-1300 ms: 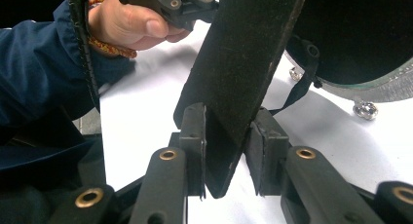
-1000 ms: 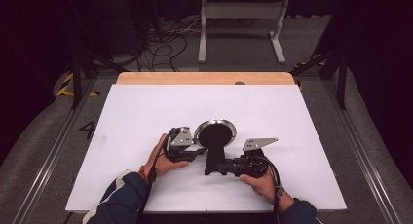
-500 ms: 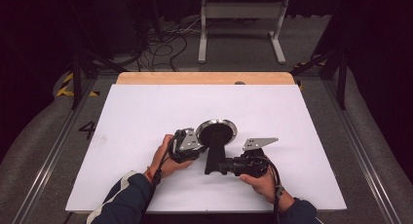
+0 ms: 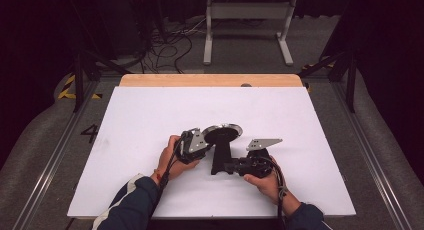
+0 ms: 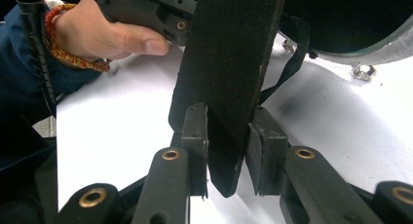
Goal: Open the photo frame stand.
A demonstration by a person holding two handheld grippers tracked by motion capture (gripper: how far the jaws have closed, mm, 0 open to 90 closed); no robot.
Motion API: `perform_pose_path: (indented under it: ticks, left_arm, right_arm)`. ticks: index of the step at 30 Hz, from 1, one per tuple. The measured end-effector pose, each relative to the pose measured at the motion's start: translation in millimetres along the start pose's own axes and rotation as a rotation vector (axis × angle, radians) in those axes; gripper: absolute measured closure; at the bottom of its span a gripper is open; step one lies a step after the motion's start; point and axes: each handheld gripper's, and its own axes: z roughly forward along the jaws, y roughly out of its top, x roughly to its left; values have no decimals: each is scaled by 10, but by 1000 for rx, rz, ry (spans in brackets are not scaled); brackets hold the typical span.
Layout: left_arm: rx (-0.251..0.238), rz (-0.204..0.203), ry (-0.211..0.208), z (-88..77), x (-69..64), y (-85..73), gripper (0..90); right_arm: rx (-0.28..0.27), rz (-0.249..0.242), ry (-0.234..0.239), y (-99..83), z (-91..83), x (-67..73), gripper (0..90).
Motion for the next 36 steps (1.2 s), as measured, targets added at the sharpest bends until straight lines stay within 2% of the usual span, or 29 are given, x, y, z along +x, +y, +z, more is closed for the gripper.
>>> perform_pose_path:
  ticks: [5,11,19,23,26,31,33,36]
  left_arm:
    - [5,10,19,16,-15,3,691]
    - [2,8,6,23,1,-10,697]
    - [3,4,-1,20,6,-14,705]
    - [3,-2,-8,20,15,-22,703]
    - [4,-4,-12,19,17,-24,665]
    - [-4,-13,-47,-23,30,-41,627]
    - [-6,-4,-58,-58,50,-55,606]
    - [-14,-23,-70,-121,77,-84,574]
  right_arm:
    - [10,-13,3,-15,14,-25,730]
    - [42,-41,-18,-46,60,-7,744]
    - [49,-48,-29,-60,63,-2,746]
    - [52,-72,-47,-66,59,21,746]
    - [47,-79,-54,-72,54,27,748]
    - [33,-78,-66,-77,13,23,748]
    - [24,-83,-77,-78,-17,22,745]
    - [14,-96,-93,-73,-59,30,728]
